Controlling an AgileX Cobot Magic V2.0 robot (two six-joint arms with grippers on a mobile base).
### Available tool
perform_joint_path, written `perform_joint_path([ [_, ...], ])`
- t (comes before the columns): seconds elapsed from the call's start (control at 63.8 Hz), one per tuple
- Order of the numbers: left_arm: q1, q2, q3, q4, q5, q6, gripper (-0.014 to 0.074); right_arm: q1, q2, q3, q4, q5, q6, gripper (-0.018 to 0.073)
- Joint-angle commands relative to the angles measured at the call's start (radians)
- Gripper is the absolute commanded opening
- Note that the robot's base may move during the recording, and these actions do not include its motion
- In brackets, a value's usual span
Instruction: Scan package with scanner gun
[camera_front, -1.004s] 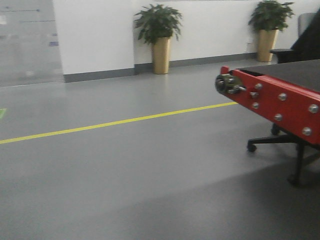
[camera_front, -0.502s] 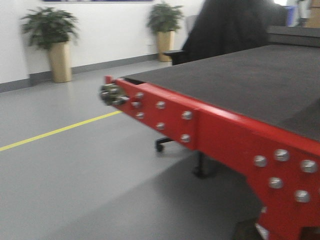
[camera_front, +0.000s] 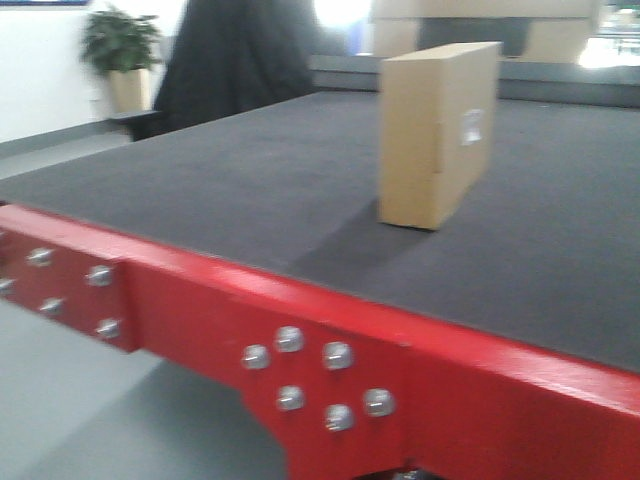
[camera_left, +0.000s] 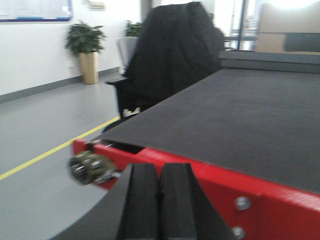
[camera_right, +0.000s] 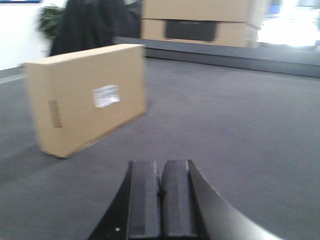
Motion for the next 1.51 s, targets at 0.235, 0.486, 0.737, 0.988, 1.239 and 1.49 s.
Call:
perform_joint_path([
  [0.235, -0.006, -0.003, -0.003, 0.006, -0.019, -0.001, -0.0111, -0.004, -0.004, -0.001, -0.004, -0.014, -0.001, -0.0166],
  [0.486, -0.006, -0.003, -0.003, 0.006, -0.019, -0.001, -0.0111, -0.004, -0.004, -0.001, -0.004, -0.014, -0.001, -0.0166],
  [0.737, -0.006, -0.003, -0.003, 0.006, -0.019, -0.001, -0.0111, -0.004, -0.004, -0.001, -0.004, -0.014, -0.001, -0.0166],
  [0.988, -0.006, -0.003, -0.003, 0.006, -0.019, -0.001, -0.0111, 0.000, -0.004, -0.001, -0.004, -0.014, -0.001, -0.0166],
  [1.239, -0.004, -0.003, -0.003, 0.006, -0.019, -0.001, -0.0111, 0.023, -0.004, -0.001, -0.004, -0.014, -0.001, -0.0166],
  [1.49, -0.004, -0.003, -0.003, 0.006, -0.019, -0.001, -0.0111, 0.023, -0.004, -0.001, -0.004, -0.014, -0.001, -0.0166],
])
